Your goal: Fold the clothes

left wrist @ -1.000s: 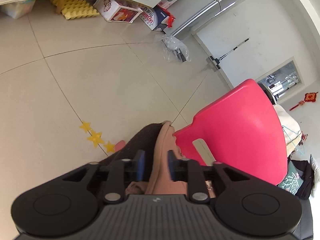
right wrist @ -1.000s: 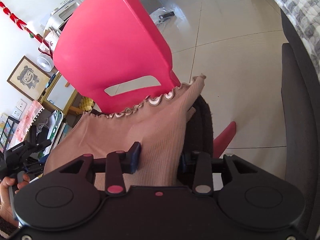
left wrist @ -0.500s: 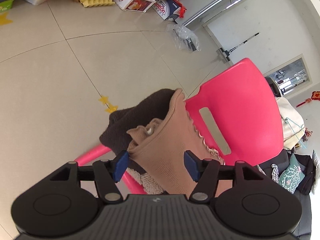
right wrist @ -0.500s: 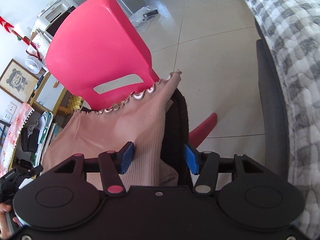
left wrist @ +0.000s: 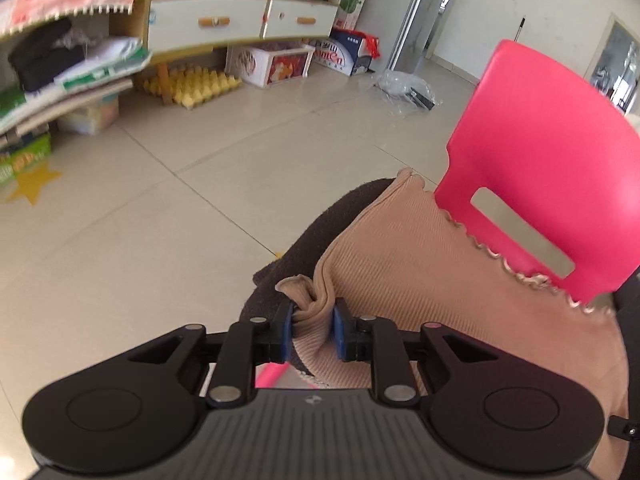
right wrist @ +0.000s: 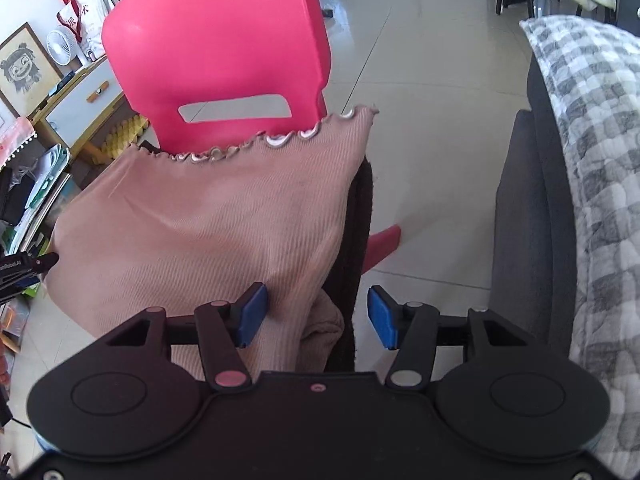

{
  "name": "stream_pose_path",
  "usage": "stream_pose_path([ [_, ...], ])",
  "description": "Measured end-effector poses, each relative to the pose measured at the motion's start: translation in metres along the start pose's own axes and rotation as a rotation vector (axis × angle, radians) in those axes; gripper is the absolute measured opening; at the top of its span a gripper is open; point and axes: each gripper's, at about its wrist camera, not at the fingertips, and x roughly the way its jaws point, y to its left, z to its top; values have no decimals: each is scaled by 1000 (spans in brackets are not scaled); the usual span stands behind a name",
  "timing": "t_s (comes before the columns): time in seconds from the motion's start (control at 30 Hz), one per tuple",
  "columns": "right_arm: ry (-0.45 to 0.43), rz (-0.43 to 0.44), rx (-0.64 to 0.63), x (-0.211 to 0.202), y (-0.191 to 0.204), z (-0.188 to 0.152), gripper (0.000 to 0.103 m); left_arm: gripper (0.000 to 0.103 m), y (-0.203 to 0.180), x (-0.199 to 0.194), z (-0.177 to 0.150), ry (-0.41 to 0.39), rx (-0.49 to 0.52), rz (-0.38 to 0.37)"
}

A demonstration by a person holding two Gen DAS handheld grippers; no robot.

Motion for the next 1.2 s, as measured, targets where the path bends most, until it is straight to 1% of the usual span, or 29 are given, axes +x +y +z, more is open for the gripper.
stream_pose_path([
  [0.03,1,2,5,-4,0,2,58,43,-3,-2,0,-4,6,21],
  [0.07,3,2,9,-8,-1,4,60,56,-6,-8,0,-3,17,43],
  [0.1,10,-3,7,-12,-1,6,62,62,-9,-15,0,-1,29,53],
  [0.17,19,-25,-13,-21,-1,9,64,76,-17,-31,-4,1,61,58],
  [0.23,18,-49,-35,-29,-2,11,67,83,-26,-47,-12,7,90,70],
  [0.33,23,-92,-75,-45,-5,8,71,84,-44,-65,-33,35,122,92],
  [0.4,34,-117,-98,-55,-7,4,73,85,-61,-73,-49,87,160,100],
  [0.5,41,-147,-136,-73,-13,-6,77,91,-79,-82,-64,107,188,109],
  [0.57,43,-162,-155,-83,-16,-12,79,99,-90,-93,-77,104,187,112],
  [0.63,45,-177,-179,-94,-21,-20,79,102,-98,-102,-86,106,179,107],
  [0.73,43,-173,-210,-108,-27,-30,80,102,-108,-114,-94,123,156,107],
  [0.9,23,-157,-220,-122,-35,-41,81,102,-126,-131,-107,157,130,105],
  [1.07,8,-153,-268,-129,-37,-53,81,102,-145,-141,-123,179,136,114],
  [1.13,3,-154,-289,-130,-36,-56,81,102,-147,-142,-125,185,123,127],
  [1.2,0,-155,-315,-130,-35,-58,81,102,-148,-143,-128,199,89,138],
])
